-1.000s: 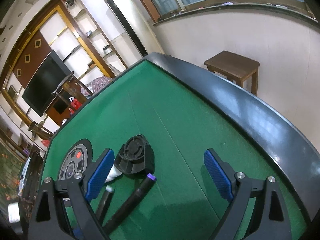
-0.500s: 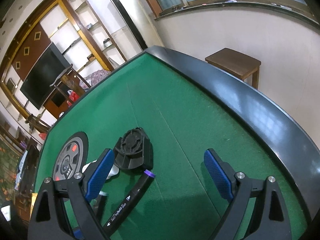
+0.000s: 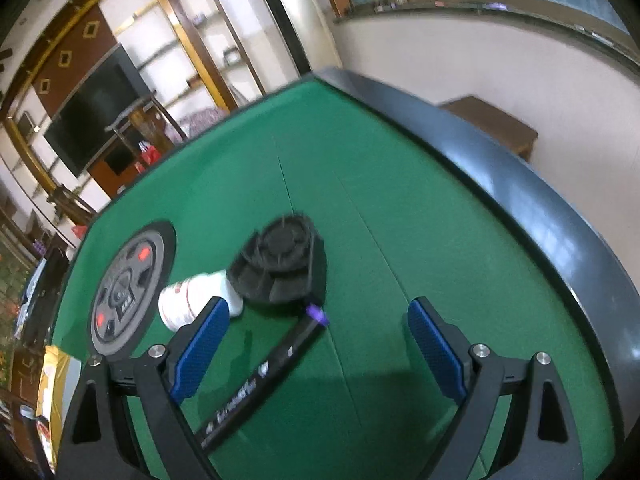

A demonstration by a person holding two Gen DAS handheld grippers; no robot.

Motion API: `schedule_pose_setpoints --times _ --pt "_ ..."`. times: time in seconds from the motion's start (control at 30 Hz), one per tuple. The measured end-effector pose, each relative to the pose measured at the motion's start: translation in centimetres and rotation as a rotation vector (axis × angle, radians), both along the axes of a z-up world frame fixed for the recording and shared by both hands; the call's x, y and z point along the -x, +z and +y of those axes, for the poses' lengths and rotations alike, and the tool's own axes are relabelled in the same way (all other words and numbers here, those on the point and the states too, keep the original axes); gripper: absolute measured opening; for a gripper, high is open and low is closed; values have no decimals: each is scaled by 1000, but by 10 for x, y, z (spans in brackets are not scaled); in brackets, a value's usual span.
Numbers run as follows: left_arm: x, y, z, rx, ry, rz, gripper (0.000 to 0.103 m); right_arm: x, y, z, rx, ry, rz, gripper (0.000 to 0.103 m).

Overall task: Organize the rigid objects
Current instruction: 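Lift the black marker with the left tool while the right tool grasps the purple-capped marker, then carry both markers over the tray with both tools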

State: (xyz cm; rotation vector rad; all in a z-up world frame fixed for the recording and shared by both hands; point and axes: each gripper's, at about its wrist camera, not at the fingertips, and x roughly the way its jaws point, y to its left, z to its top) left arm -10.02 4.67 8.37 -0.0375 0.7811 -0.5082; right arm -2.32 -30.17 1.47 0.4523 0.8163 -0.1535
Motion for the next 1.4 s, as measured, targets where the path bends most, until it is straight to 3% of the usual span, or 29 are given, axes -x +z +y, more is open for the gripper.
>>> schedule_pose_setpoints --times 0.13,0.47,0.53,0.63,0.73,0.77,0.9,1.1,1.4 --pt "6 2 31 31 47 -14 14 11 2 23 -32 45 44 89" --pt "23 -4 71 68 119 -26 14 -20 -11 90 224 50 204 87" --pt "28 -5 76 71 126 -33 14 -22 -14 98 297 57 215 87" --pt "35 -6 77 71 127 -41 14 -17 -16 96 313 74 190 85" --pt "39 -7 77 73 121 -46 14 -13 -15 93 318 85 183 76" --pt "39 -8 77 76 120 -45 14 -11 -14 91 319 87 179 67" --pt "40 -9 75 86 114 -36 14 -2 -14 81 312 77 158 39" --pt "45 -9 64 72 99 -41 14 16 -10 72 270 75 131 17" --pt "49 -10 42 62 55 -31 14 59 -10 43 25 121 87 15"
